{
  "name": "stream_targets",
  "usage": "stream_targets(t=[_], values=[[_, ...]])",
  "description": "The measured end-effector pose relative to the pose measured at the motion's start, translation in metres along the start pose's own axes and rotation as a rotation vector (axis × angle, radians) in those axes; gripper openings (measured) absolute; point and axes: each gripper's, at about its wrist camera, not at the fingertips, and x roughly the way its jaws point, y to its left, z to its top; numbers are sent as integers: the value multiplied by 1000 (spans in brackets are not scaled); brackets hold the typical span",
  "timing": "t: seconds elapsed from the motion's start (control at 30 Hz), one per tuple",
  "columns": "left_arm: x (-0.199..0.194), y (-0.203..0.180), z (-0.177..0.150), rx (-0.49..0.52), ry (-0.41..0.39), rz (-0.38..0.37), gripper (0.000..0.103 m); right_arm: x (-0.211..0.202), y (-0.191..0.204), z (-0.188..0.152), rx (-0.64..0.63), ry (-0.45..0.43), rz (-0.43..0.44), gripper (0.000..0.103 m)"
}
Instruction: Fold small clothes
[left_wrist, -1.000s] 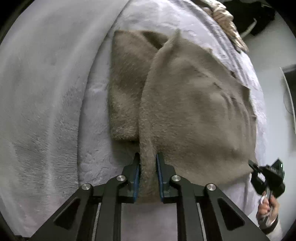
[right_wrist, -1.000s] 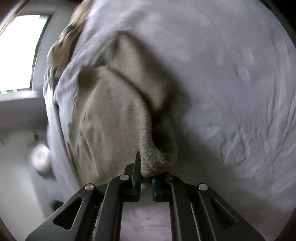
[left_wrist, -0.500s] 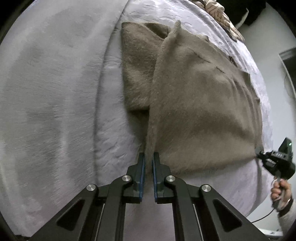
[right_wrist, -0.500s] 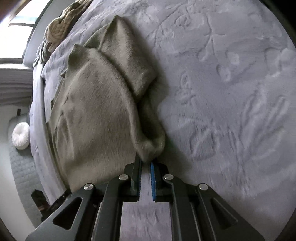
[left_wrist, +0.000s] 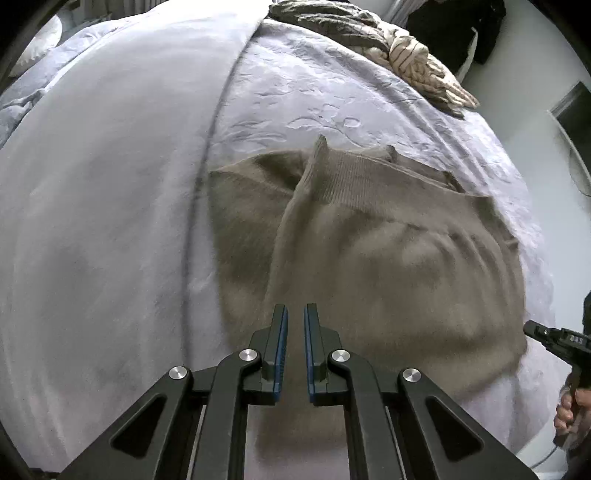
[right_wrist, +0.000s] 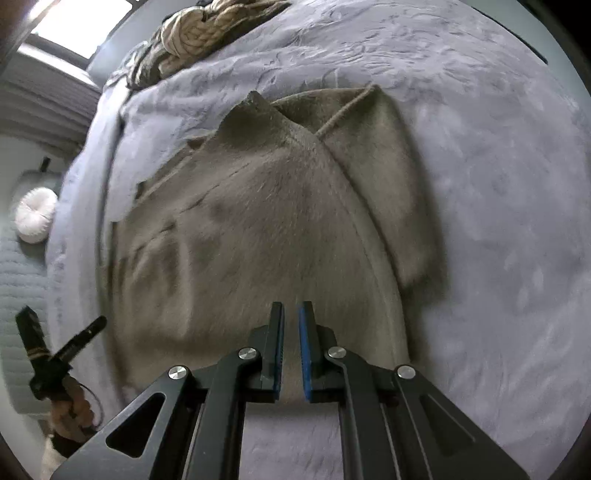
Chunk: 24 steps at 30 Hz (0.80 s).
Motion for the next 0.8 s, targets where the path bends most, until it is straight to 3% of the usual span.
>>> stream_targets(t=[0.13, 0.23, 0.33, 0.6, 0.8], values=[[36, 3, 5, -4, 47, 81, 9, 23, -16, 3, -9, 33, -40, 4], [36, 10, 3, -26, 44, 70, 9, 22, -25, 2, -4, 20, -23, 4], [32, 10, 2, -17, 52, 122, 9, 11, -31, -1, 29, 8, -28, 6], [21, 12, -4, -38, 64, 118, 9, -14, -31, -17, 62, -3, 7, 9], [15, 10, -12, -51, 77, 128, 9, -13, -9, -27, 46, 18, 42, 9]])
